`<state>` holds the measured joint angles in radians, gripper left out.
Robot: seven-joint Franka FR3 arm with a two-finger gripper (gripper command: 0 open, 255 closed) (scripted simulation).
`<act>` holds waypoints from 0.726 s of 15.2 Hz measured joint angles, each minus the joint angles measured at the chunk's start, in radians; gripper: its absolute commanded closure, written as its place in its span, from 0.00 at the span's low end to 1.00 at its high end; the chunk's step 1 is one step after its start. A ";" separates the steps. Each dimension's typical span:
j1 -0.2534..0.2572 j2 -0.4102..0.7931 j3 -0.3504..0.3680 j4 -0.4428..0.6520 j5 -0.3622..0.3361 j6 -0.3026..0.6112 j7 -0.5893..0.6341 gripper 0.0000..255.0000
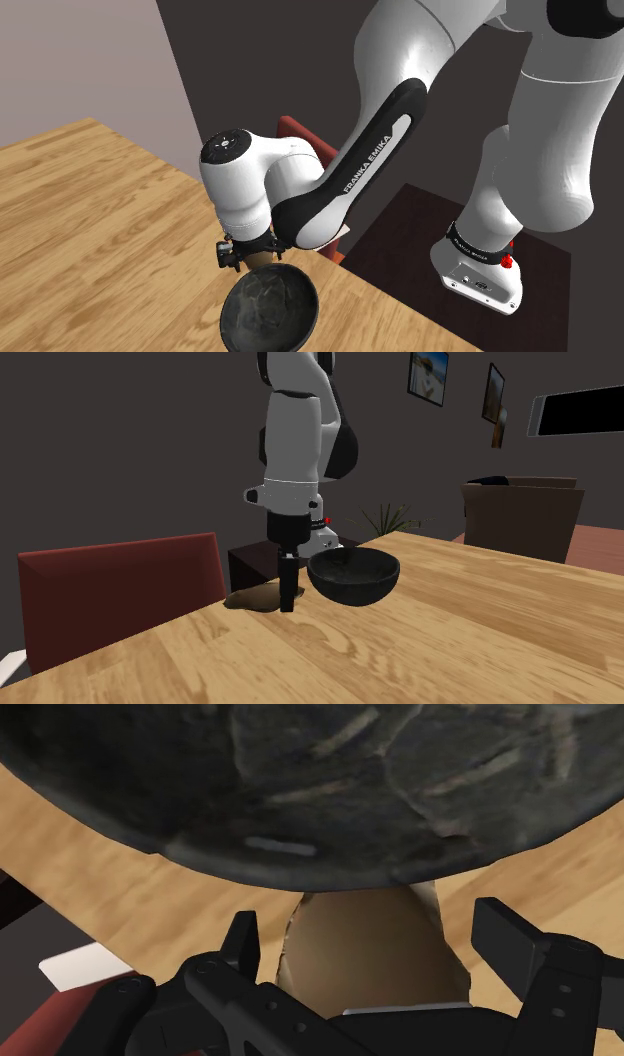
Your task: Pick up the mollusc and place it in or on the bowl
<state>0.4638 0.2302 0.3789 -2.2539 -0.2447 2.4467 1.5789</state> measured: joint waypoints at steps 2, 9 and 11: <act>0.000 0.000 0.000 0.000 0.000 0.001 0.000 0.00; 0.000 0.000 0.000 0.000 0.000 0.001 0.000 1.00; 0.001 0.000 0.001 0.000 0.000 0.001 0.001 1.00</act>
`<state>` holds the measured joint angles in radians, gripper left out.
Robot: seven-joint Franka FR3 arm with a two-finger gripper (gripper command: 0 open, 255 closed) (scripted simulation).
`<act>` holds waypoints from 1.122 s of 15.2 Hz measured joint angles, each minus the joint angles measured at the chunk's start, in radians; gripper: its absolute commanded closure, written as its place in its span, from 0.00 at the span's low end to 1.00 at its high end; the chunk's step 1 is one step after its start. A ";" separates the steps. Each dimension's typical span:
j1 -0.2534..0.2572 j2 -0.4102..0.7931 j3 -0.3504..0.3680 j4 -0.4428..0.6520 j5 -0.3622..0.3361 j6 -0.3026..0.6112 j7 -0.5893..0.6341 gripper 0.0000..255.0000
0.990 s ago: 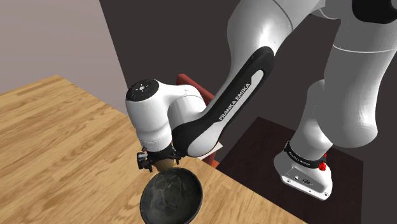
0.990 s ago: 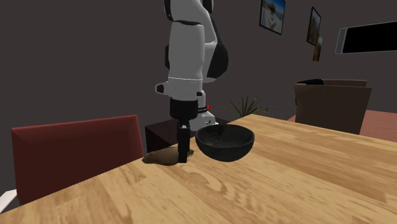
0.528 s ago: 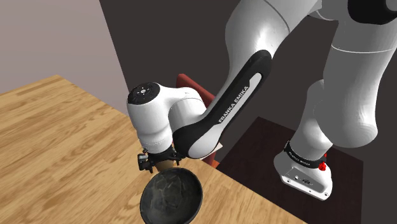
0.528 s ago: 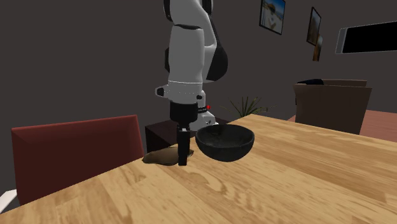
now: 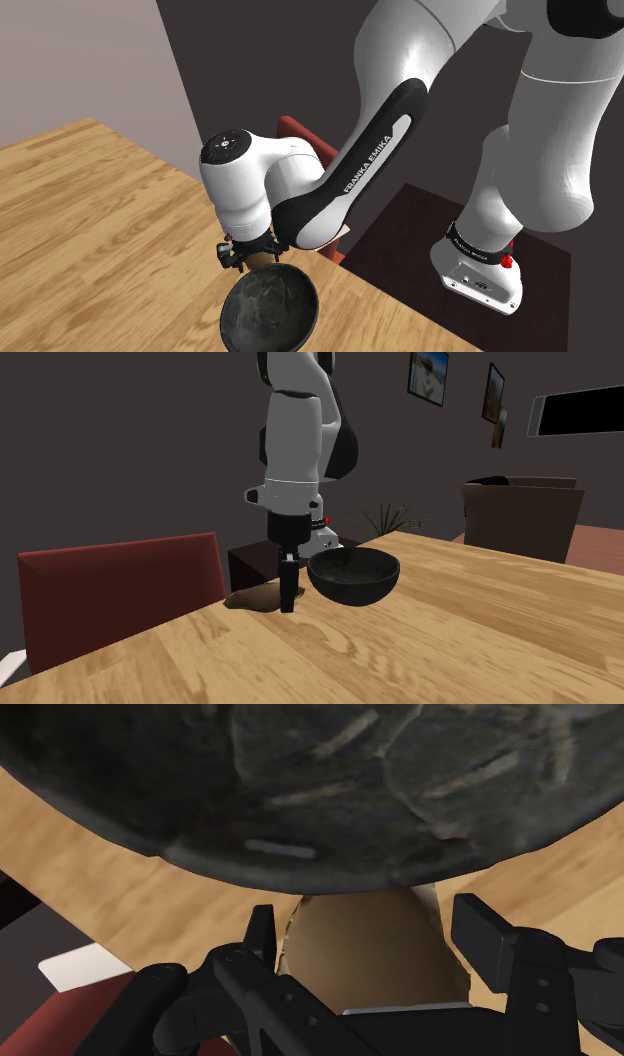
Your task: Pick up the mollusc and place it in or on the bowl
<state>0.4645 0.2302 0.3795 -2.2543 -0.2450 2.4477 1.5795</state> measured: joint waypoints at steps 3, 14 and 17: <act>0.000 0.000 0.000 0.000 0.000 0.000 0.000 1.00; -0.014 -0.096 0.022 0.018 0.072 -0.103 -0.054 1.00; -0.016 -0.116 0.026 0.039 0.088 -0.141 -0.067 1.00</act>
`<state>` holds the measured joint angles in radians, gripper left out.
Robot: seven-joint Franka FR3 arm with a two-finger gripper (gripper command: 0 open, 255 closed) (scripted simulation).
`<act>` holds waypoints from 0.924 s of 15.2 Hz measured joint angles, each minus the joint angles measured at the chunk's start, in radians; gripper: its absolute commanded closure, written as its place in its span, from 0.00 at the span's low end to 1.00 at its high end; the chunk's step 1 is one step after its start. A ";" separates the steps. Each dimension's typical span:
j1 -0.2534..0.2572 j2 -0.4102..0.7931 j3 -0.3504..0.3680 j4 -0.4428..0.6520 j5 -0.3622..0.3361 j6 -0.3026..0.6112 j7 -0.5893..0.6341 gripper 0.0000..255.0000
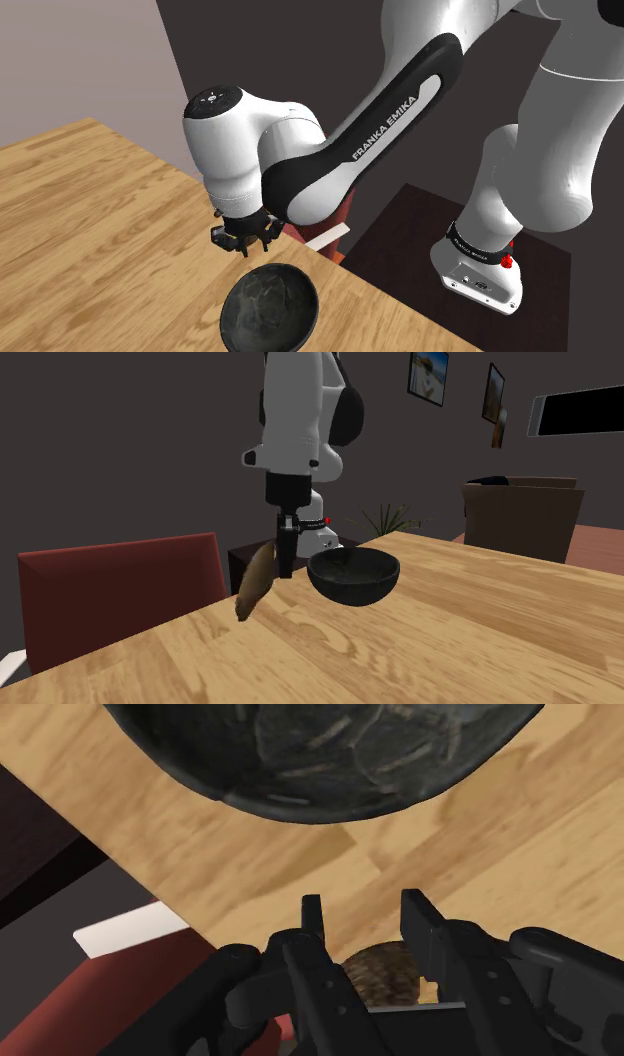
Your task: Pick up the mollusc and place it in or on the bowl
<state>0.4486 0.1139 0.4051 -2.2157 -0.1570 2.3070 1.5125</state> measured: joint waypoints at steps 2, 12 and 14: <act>-0.002 -0.019 0.002 0.008 0.013 -0.025 -0.012 1.00; -0.041 -0.133 -0.006 -0.153 0.129 0.043 -0.715 0.00; -0.057 -0.138 -0.035 -0.210 0.159 0.088 -1.093 0.00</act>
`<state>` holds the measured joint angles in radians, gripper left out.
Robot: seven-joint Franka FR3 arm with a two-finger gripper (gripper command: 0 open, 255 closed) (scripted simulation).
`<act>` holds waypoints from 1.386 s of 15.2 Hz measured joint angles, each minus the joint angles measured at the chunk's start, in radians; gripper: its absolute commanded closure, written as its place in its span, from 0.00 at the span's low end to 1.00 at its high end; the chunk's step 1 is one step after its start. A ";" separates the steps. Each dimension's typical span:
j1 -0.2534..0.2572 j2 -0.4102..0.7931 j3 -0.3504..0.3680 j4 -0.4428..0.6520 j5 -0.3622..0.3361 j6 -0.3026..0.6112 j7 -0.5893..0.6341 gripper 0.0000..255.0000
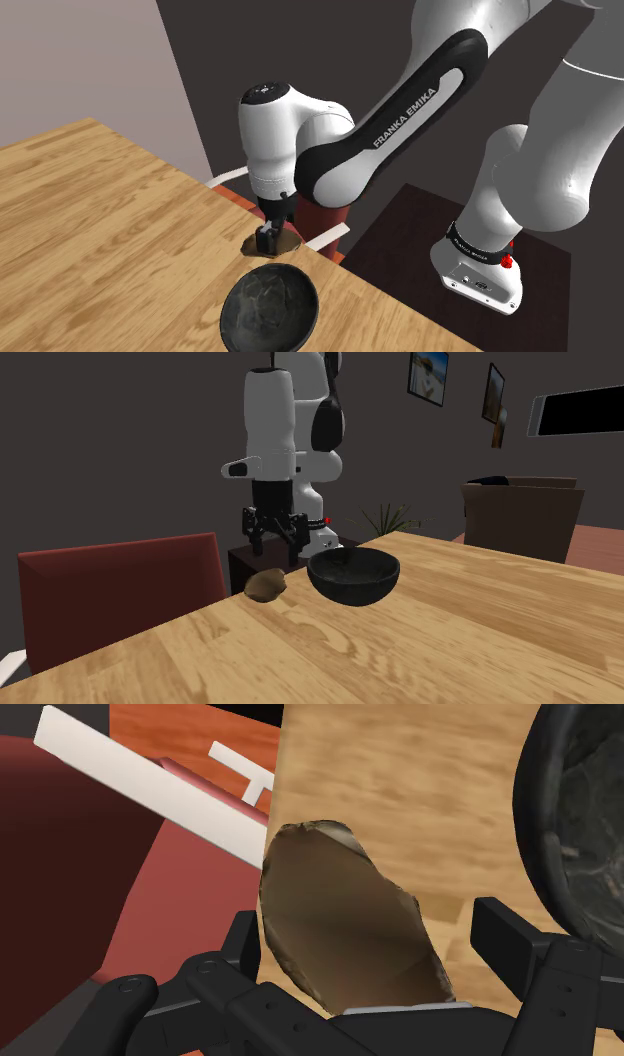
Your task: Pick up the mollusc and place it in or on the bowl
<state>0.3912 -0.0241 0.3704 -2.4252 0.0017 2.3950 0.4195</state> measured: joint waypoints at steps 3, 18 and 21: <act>-0.008 0.007 -0.016 -0.027 0.011 0.029 -0.232 0.00; -0.010 0.082 -0.021 -0.049 -0.030 0.121 -0.239 1.00; -0.010 0.081 -0.021 -0.049 -0.030 0.121 -0.239 1.00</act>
<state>0.3808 0.0572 0.3498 -2.4746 -0.0279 2.5155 0.1804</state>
